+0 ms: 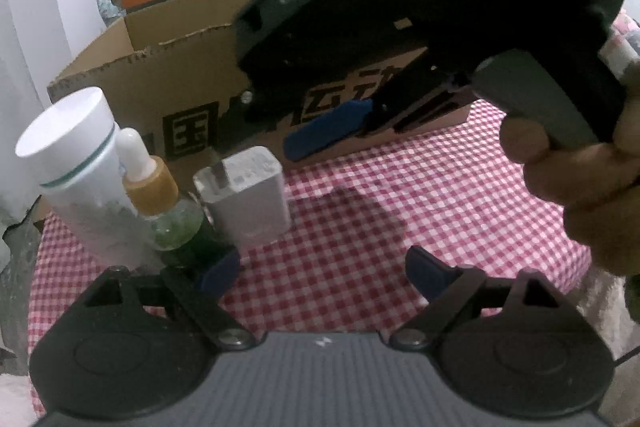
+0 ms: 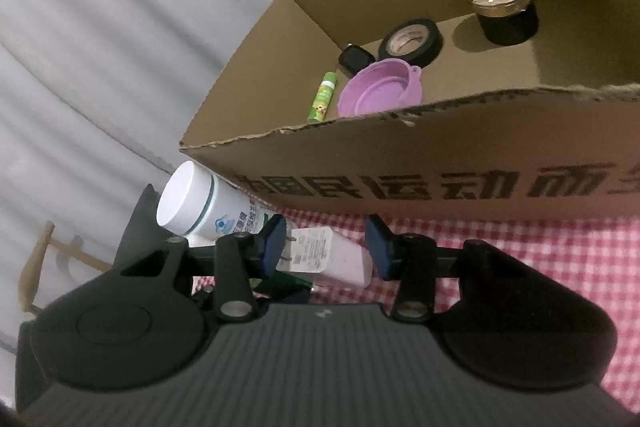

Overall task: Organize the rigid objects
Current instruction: 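Move the right gripper back to the white pill bottle beside the box, then close the right gripper around the white pill bottle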

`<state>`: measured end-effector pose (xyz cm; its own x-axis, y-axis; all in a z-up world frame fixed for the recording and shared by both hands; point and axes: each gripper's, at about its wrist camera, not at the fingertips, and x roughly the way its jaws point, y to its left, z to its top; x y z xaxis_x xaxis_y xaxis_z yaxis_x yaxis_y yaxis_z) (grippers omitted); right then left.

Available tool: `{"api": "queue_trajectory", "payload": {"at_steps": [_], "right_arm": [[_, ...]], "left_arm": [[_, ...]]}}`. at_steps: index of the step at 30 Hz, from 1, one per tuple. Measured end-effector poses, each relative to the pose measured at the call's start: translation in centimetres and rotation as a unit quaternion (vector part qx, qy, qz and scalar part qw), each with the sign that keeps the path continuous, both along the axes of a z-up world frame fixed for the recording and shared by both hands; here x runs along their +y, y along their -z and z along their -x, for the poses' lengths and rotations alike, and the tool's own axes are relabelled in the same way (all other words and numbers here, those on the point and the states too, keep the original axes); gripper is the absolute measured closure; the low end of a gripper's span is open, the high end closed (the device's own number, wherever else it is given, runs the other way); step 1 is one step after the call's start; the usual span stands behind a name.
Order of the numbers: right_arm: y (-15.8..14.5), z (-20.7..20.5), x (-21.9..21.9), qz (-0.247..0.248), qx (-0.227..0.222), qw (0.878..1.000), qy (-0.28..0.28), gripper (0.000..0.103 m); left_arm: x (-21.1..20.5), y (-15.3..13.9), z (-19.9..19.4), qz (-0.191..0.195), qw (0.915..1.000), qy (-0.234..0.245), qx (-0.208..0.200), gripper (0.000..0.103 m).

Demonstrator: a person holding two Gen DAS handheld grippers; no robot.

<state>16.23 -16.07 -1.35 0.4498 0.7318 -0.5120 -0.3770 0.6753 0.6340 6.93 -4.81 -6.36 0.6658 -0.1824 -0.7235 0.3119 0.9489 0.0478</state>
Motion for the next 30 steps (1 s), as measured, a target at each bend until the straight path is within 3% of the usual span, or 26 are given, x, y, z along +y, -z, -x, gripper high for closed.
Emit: {"api": "queue_trajectory", "payload": {"at_steps": [8,17,22,25,30], "right_arm": [[0.0,-1.0,0.8,-0.018,-0.003,1.0,-0.022,0.06],[-1.3,0.0,-1.0,-0.024,-0.007,1.0,-0.004,0.059],[-3.2,2.3,-1.0,-0.008,-0.05,0.999,-0.012,0.059],[-5.1,3.8,0.6,0.022,-0.109,0.993,-0.042,0.059],[-6.6,5.2,4.5,0.088,-0.179,0.975,-0.1,0.06]], "left_arm": [[0.2,0.4,-1.0,0.01,0.9997,-0.023,-0.001,0.011],[0.5,-0.8,1.3,-0.017,0.9995,0.01,-0.024,0.011],[1.9,-2.0,3.5,-0.044,0.9969,-0.004,-0.065,0.012],[2.7,-2.1,3.5,-0.05,0.9954,-0.019,-0.079,0.013],[4.6,-2.0,3.1,-0.031,0.9957,-0.038,-0.079,0.031]]}}
